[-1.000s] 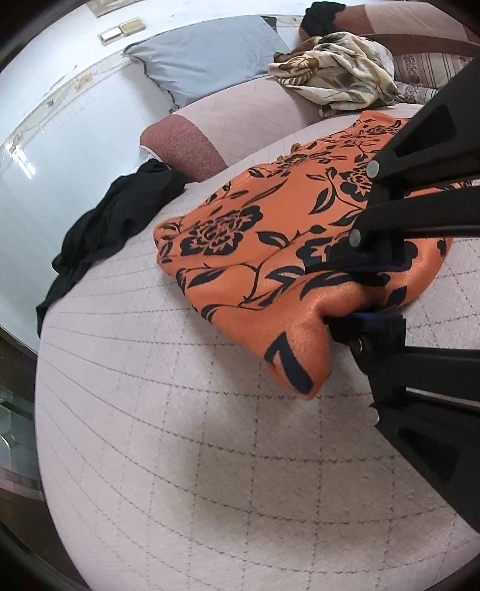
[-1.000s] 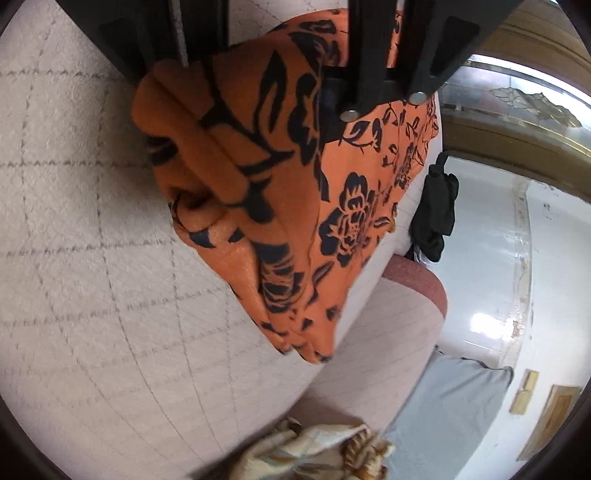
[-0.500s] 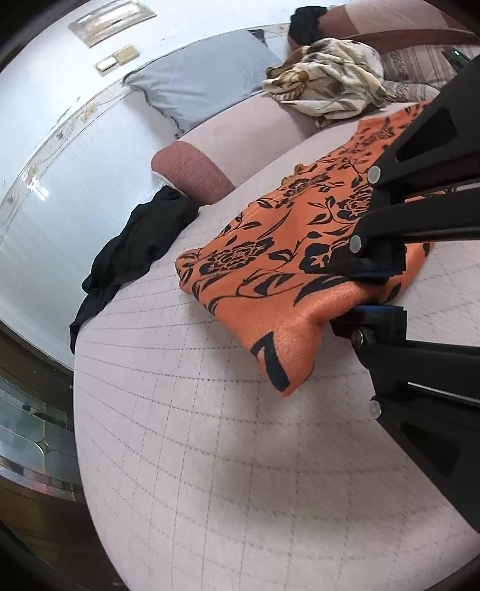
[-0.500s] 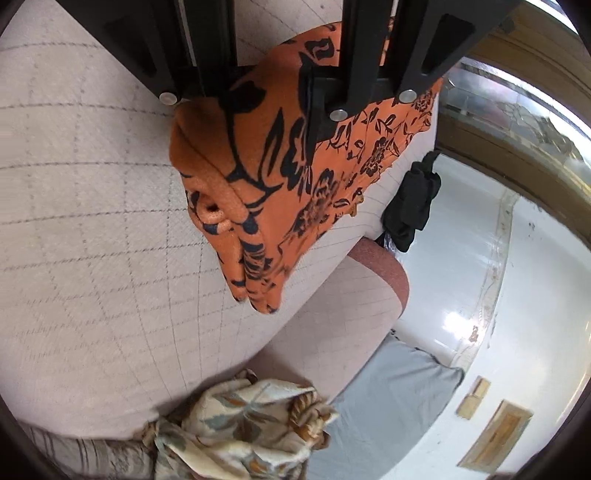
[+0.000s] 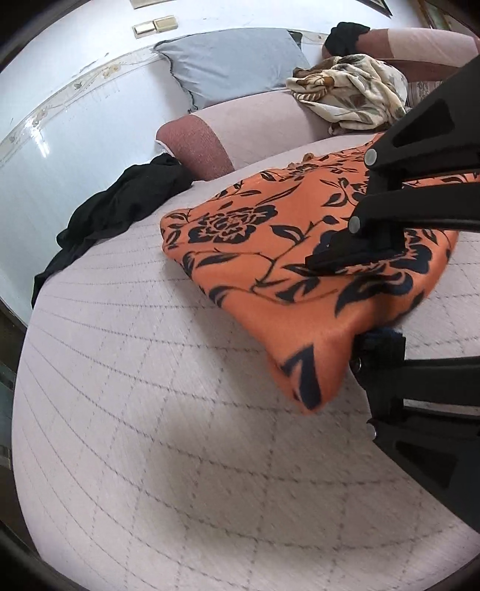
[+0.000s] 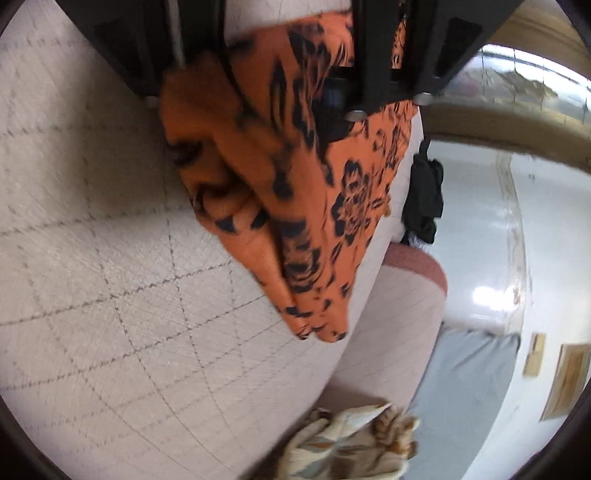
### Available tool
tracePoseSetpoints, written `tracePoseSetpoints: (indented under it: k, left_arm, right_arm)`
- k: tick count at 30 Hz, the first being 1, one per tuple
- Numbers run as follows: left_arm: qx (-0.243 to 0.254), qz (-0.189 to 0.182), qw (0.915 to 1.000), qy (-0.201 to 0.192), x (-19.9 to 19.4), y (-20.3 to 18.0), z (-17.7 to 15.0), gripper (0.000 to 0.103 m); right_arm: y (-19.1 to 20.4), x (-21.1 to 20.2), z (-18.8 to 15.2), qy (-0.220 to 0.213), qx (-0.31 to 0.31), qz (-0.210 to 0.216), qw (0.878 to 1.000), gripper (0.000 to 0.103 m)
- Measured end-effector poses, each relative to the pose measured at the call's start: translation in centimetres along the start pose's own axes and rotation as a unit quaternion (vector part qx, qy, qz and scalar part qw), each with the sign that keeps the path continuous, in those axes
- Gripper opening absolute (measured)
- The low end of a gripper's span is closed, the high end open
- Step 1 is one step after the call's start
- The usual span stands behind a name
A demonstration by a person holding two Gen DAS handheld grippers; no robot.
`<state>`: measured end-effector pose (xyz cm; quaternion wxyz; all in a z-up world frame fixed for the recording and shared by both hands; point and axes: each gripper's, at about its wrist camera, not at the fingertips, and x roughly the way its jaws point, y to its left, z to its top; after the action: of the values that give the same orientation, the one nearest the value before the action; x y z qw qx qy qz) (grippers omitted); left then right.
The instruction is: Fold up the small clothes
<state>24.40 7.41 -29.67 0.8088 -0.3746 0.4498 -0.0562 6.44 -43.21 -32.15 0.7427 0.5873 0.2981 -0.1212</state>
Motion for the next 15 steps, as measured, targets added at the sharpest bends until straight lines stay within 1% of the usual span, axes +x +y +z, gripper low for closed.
tracePoseSetpoints:
  k: [2, 3, 4, 5, 6, 8, 10, 12, 15]
  left_arm:
    - [0.012, 0.004, 0.9999, -0.007, 0.2, -0.5, 0.0, 0.027]
    - [0.019, 0.006, 0.9997, -0.010, 0.2, -0.7, 0.0, 0.017]
    - [0.029, 0.007, 0.9994, -0.015, 0.1, -1.0, 0.1, 0.017]
    - [0.033, 0.004, 0.9993, -0.020, -0.2, -1.1, 0.1, 0.015]
    - [0.035, 0.000, 0.9991, -0.024, -0.5, -1.1, 0.2, 0.014]
    - [0.053, -0.006, 0.9978, -0.040, -1.7, -1.8, 0.0, 0.013]
    - [0.074, -0.002, 0.9959, -0.052, -2.8, -2.3, -0.5, 0.013]
    - [0.079, -0.007, 0.9952, -0.056, -4.1, -2.3, -1.1, 0.013]
    - [0.075, -0.007, 0.9959, -0.051, -5.7, -1.5, -2.0, 0.013]
  right_arm:
    - [0.0, 0.4, 0.2, -0.017, -0.004, 0.011, 1.000, 0.032]
    - [0.3, 0.5, 0.2, -0.027, -0.016, 0.015, 0.999, 0.031]
    - [0.6, 0.7, 0.2, -0.028, -0.026, 0.012, 0.999, 0.030]
    - [1.3, 0.9, 0.0, -0.029, -0.049, -0.004, 0.998, 0.021]
    - [1.9, 1.0, -0.2, -0.034, -0.073, -0.024, 0.996, 0.019]
    - [3.4, 0.3, -0.8, -0.053, -0.120, -0.038, 0.991, 0.016]
    - [4.6, -0.8, -1.3, -0.070, -0.150, -0.034, 0.985, 0.016]
    - [5.6, -2.5, -2.1, -0.084, -0.176, -0.024, 0.981, 0.016]
    - [6.8, -4.8, -3.5, -0.101, -0.211, -0.028, 0.972, 0.015]
